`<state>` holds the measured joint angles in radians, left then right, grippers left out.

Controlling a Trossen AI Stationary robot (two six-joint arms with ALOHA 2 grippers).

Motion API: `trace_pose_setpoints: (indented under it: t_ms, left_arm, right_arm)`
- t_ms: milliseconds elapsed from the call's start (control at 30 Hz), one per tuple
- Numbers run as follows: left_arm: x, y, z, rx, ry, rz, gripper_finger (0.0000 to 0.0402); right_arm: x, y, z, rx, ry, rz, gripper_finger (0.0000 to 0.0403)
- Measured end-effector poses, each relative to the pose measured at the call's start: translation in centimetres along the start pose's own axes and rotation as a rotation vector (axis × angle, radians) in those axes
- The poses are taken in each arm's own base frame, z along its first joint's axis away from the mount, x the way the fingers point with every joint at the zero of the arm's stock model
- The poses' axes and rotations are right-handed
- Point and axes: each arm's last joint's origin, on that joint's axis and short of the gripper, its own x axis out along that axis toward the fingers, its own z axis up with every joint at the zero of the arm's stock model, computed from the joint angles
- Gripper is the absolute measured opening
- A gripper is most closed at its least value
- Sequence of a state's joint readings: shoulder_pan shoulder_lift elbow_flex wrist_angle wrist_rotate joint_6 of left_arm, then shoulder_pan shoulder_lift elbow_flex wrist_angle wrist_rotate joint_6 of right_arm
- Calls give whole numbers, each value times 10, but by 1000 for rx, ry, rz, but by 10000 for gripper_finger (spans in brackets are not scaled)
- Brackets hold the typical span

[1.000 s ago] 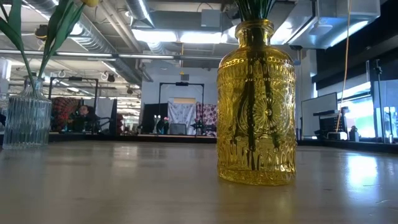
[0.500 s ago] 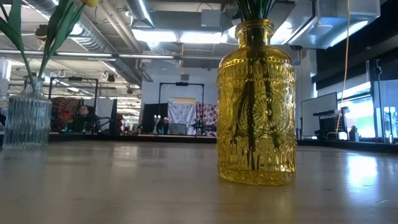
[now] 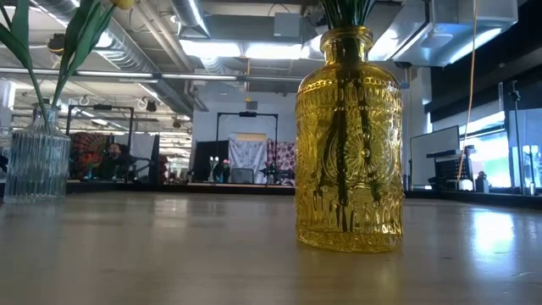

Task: Sort flowers into vase by color
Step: Put the blue flowers into the red vase, then return to Home Position

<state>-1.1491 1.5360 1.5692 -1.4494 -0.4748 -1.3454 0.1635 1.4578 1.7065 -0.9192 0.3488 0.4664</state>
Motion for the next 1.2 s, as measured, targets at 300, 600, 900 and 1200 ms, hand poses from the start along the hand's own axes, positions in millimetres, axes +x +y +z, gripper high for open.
trace_pose_setpoints:
  t_ms: [300,600,900,1200]
  left_arm:
    - [-7,7,12,-66,60,-43,158]
    - [-45,19,48,-98,-6,-184,179]
    - [-69,46,92,-175,-168,-196,176]
    - [-76,119,146,-225,-370,-92,176]
  right_arm:
    - [0,0,0,0,4,9,264]
    - [0,1,0,-11,12,25,264]
    - [-3,12,18,13,-144,196,264]
    - [-35,6,34,-139,-362,220,264]
